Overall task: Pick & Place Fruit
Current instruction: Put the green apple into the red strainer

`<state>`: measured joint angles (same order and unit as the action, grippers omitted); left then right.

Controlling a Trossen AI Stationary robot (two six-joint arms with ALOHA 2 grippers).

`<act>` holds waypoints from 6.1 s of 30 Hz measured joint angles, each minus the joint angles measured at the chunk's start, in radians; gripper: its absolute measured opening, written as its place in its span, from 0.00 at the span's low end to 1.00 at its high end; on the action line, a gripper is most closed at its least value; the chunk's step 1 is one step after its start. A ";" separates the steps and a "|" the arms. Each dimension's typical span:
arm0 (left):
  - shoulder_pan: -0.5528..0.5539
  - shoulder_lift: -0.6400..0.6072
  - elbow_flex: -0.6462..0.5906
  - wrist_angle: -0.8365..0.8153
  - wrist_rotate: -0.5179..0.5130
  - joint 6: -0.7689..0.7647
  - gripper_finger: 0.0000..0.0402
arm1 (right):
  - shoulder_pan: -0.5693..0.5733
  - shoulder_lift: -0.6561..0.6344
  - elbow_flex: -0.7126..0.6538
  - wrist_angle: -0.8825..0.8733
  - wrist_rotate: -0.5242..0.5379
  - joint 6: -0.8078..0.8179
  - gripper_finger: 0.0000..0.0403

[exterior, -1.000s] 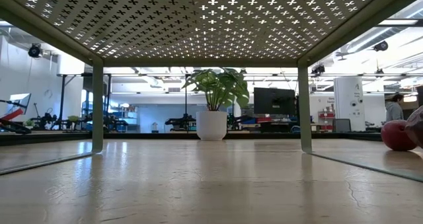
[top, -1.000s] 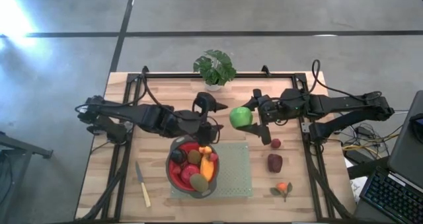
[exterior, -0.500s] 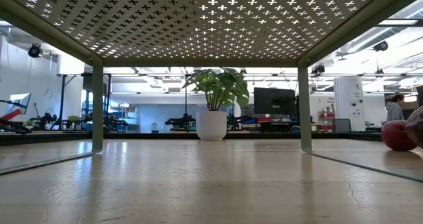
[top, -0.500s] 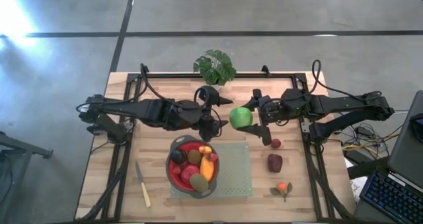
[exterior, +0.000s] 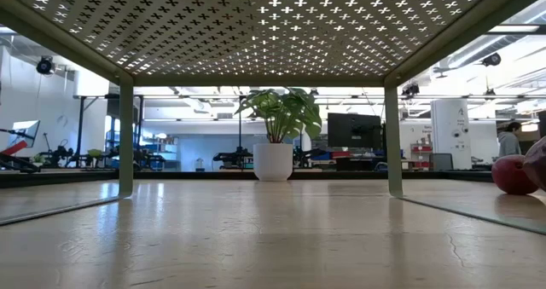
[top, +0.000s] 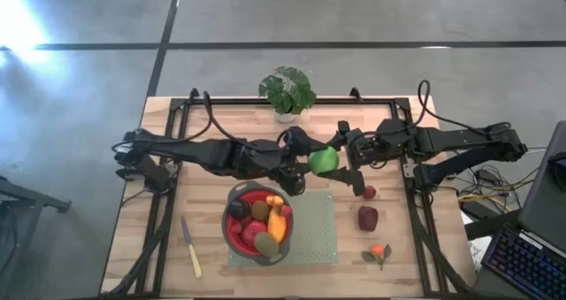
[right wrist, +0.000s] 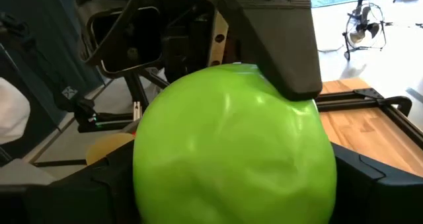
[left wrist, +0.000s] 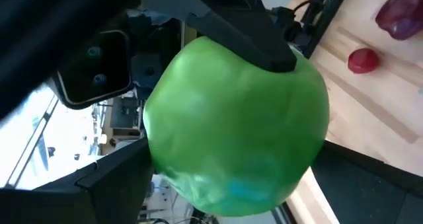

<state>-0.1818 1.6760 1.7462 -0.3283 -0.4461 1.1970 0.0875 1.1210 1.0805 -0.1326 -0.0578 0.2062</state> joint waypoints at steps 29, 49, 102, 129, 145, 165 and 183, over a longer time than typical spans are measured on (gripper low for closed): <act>0.003 0.025 -0.001 0.086 0.119 0.062 0.97 | 0.001 -0.001 0.000 -0.020 -0.013 -0.003 0.79; 0.003 0.025 0.000 0.040 0.105 0.072 0.97 | 0.000 0.002 -0.002 -0.021 0.001 -0.002 0.76; -0.002 0.023 0.001 0.068 0.044 -0.041 0.92 | -0.002 -0.085 0.055 -0.212 0.005 -0.008 0.89; -0.050 -0.311 0.002 -0.665 0.209 -1.102 0.92 | -0.002 -0.274 0.042 -0.569 0.506 0.127 0.71; -0.043 -0.178 0.016 -0.862 0.383 -1.025 0.92 | -0.001 -0.276 0.042 -0.565 0.506 0.143 0.57; -0.042 -0.105 0.017 -0.887 0.383 -0.700 0.93 | -0.001 -0.276 0.042 -0.565 0.506 0.138 0.48; -0.044 -0.069 0.014 -0.844 0.366 -0.597 0.93 | -0.001 -0.276 0.042 -0.566 0.506 0.134 0.37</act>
<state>-0.2256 1.6070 1.7607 -1.1722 -0.0803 0.5996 0.0868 0.8448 1.1229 -0.6983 0.4480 0.3405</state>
